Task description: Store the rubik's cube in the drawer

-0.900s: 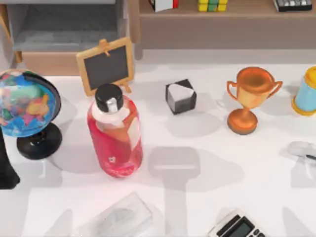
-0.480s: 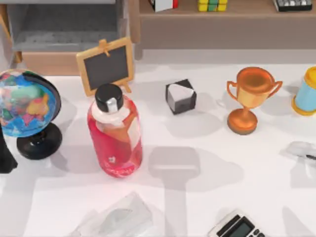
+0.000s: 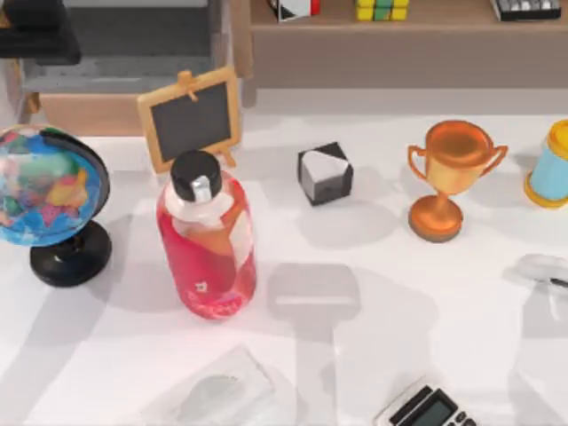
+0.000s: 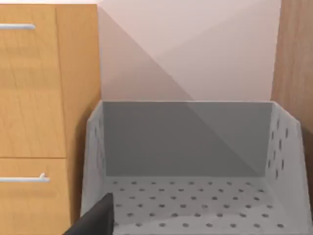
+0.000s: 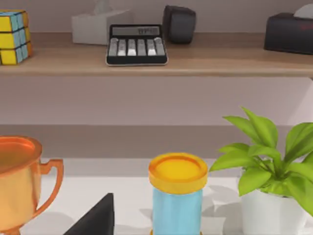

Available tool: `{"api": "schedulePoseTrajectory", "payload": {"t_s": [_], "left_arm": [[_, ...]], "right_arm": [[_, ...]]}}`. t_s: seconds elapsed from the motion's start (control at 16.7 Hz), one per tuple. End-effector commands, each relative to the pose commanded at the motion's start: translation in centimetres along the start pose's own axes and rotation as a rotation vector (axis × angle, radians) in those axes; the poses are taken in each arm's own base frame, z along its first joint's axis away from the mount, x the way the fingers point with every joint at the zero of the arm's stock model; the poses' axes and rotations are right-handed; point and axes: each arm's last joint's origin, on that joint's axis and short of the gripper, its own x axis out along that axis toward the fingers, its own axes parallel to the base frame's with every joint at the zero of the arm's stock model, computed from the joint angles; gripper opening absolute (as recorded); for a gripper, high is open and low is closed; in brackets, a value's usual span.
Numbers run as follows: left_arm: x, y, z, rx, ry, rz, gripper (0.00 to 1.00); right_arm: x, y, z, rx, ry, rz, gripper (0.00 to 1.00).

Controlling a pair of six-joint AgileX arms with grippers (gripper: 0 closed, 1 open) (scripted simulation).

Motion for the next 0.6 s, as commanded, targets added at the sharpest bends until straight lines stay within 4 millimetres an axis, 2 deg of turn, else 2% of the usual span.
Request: {"api": "schedulePoseTrajectory", "payload": {"t_s": [0.12, 0.24, 0.42, 0.6], "left_arm": [[4.7, -3.5, 1.0, -0.002, 0.003, -0.001, 1.0], [9.3, -8.0, 0.2, 0.001, 0.014, -0.004, 1.0], [14.5, -15.8, -3.7, 0.01, 0.042, -0.015, 1.0], [16.7, -23.0, -9.4, 0.018, 0.067, -0.023, 1.0]], "right_arm": [[0.0, 0.0, 0.0, 0.0, 0.0, 0.0, 1.0], [0.0, 0.0, 0.0, 0.0, 0.0, 0.0, 1.0], [0.0, 0.0, 0.0, 0.0, 0.0, 0.0, 1.0], [0.0, 0.0, 0.0, 0.0, 0.0, 0.0, 1.0]]}}
